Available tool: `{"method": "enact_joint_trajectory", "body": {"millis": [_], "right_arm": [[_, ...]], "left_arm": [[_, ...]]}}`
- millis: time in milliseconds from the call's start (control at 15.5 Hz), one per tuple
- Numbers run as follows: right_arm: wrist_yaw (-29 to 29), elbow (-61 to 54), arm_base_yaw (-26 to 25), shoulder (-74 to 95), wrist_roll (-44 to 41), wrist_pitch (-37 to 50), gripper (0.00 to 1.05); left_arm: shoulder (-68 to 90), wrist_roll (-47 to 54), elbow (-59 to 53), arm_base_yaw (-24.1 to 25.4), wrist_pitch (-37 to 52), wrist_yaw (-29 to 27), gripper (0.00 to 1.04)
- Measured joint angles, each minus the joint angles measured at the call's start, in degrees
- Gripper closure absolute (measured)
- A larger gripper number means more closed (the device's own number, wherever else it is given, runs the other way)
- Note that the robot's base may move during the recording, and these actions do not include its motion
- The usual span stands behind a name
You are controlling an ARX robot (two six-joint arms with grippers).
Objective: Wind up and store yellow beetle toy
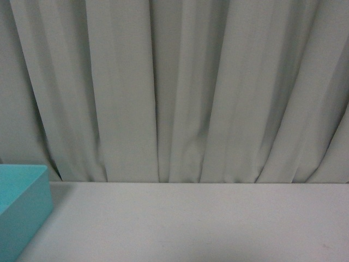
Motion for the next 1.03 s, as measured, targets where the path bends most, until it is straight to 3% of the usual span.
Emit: {"method": "enact_joint_trajectory", "body": {"millis": [1031], "right_arm": [[0.0,0.0,0.0,0.0,0.0,0.0,0.07]], "left_arm": [[0.0,0.0,0.0,0.0,0.0,0.0,0.07]]}}
